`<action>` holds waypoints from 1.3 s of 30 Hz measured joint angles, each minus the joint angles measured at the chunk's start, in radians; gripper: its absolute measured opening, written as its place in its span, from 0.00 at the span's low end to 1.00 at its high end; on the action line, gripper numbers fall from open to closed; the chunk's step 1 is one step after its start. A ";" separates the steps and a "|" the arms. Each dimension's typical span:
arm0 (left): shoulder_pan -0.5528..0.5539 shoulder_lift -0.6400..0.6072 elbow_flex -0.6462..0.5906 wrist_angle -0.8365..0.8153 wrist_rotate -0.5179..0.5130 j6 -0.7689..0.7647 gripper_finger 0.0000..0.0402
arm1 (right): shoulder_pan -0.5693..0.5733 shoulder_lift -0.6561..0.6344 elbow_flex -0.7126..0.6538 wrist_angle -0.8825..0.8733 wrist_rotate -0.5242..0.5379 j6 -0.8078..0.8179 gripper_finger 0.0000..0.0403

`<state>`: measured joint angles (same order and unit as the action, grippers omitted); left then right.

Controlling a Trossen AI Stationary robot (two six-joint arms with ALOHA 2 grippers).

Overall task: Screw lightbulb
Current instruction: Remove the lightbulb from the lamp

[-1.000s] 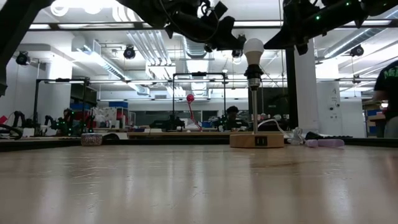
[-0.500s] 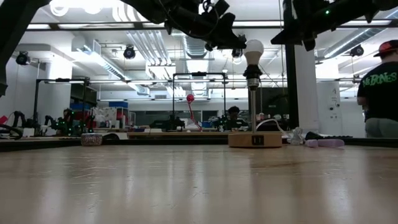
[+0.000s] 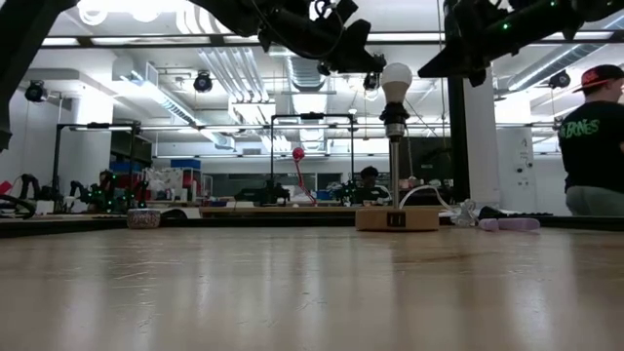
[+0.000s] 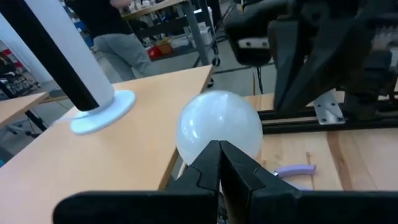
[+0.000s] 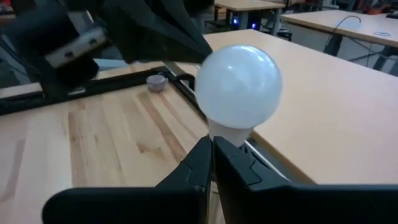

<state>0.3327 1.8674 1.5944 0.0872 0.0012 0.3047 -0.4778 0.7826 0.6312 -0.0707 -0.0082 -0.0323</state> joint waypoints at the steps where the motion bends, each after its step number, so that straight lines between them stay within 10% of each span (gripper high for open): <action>1: 0.000 -0.004 0.000 0.000 0.000 -0.003 0.00 | 0.000 0.005 0.000 0.002 0.001 -0.003 0.03; 39: 0.014 0.018 0.001 -0.010 -0.033 0.000 0.00 | 0.000 0.134 -0.002 0.166 -0.012 -0.047 0.03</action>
<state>0.3463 1.8858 1.5950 0.0767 -0.0319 0.3050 -0.4774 0.9165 0.6296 0.0956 -0.0201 -0.0795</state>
